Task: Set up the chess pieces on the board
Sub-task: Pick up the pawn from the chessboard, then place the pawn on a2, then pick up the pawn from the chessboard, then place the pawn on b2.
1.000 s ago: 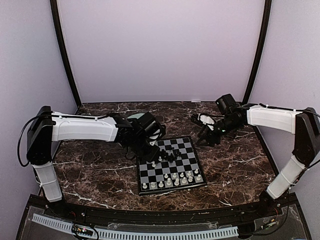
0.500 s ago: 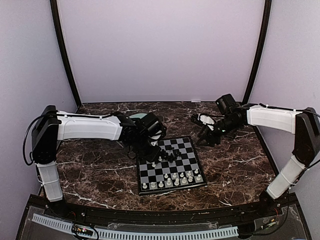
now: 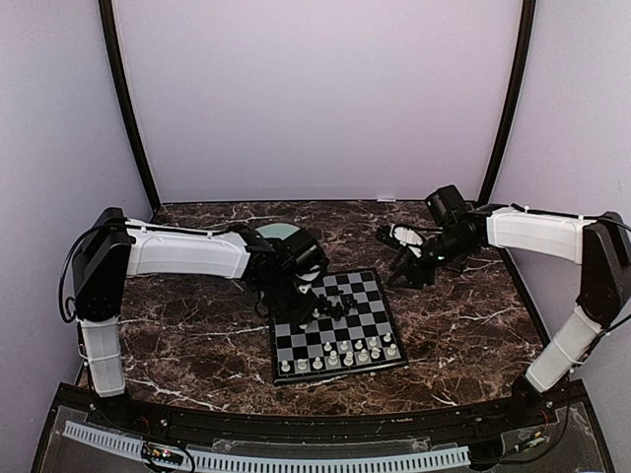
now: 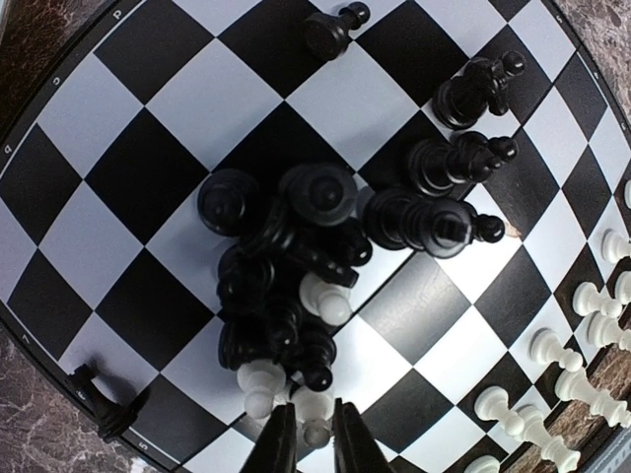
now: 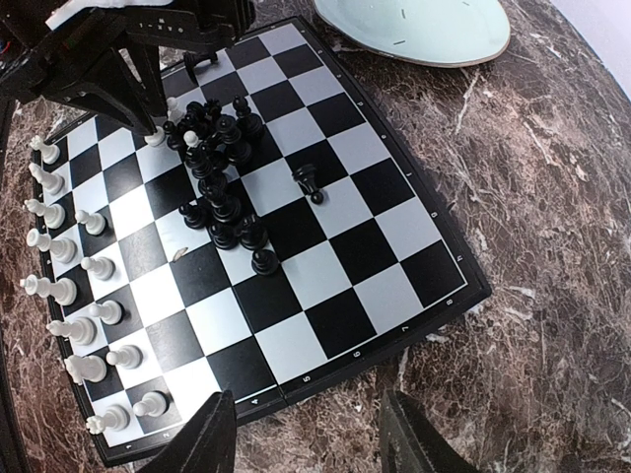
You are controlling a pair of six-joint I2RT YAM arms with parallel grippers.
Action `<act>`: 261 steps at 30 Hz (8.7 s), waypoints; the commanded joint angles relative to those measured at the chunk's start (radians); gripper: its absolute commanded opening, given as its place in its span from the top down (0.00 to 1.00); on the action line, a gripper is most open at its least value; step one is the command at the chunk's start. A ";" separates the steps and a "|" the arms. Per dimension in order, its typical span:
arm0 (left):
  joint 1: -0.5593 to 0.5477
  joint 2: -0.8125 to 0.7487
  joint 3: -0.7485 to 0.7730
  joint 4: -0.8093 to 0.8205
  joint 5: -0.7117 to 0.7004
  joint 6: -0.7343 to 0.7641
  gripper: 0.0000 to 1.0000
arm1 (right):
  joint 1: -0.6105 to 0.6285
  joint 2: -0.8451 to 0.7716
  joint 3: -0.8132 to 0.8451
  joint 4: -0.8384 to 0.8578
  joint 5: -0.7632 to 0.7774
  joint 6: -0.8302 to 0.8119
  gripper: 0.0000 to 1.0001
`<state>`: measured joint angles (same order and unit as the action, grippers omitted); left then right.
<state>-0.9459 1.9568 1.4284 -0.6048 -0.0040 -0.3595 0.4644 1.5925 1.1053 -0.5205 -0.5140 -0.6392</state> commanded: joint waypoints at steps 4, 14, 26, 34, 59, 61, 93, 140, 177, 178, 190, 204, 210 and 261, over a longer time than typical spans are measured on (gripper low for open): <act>0.003 -0.020 0.016 -0.049 0.046 -0.008 0.93 | 0.005 -0.012 -0.004 0.008 0.003 -0.007 0.49; 0.002 -0.189 -0.066 -0.081 0.026 -0.007 0.98 | 0.004 -0.009 -0.004 0.006 0.004 -0.006 0.49; -0.014 -0.294 -0.216 -0.083 0.088 0.043 0.98 | 0.015 0.012 0.004 0.002 0.010 -0.005 0.49; -0.046 -0.254 -0.228 -0.048 0.125 0.055 0.98 | 0.025 0.017 0.005 0.001 0.018 -0.005 0.48; -0.061 -0.189 -0.243 -0.034 0.128 0.073 0.98 | 0.028 0.021 0.004 0.001 0.022 -0.007 0.49; -0.063 -0.188 -0.246 -0.035 0.130 0.073 0.98 | 0.028 0.021 0.004 0.000 0.022 -0.007 0.48; 0.056 -0.079 0.055 0.011 0.031 0.143 0.73 | 0.029 0.004 -0.002 0.003 0.051 -0.015 0.48; 0.079 0.038 0.058 -0.045 0.085 0.143 0.83 | 0.029 0.019 -0.001 0.000 0.059 -0.024 0.48; -0.026 -0.123 -0.029 -0.077 0.058 0.175 0.95 | 0.034 0.017 0.007 -0.004 0.090 -0.016 0.48; -0.031 -0.124 -0.028 -0.078 0.057 0.176 0.95 | 0.034 0.017 0.007 -0.003 0.094 -0.016 0.48; -0.066 -0.128 -0.061 -0.057 0.065 0.171 0.95 | 0.034 0.000 -0.007 0.003 0.115 -0.022 0.48; -0.070 -0.123 -0.089 -0.023 0.078 0.164 0.95 | 0.034 0.012 -0.004 0.002 0.116 -0.025 0.48; -0.069 -0.119 -0.091 -0.020 0.078 0.166 0.95 | 0.033 0.008 -0.005 0.001 0.118 -0.025 0.48; -0.090 -0.137 -0.150 -0.029 0.106 0.136 0.96 | 0.034 -0.004 -0.007 -0.001 0.116 -0.028 0.46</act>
<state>-1.0306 1.8603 1.2964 -0.6186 0.0925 -0.2146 0.4911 1.6043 1.1046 -0.5236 -0.3916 -0.6586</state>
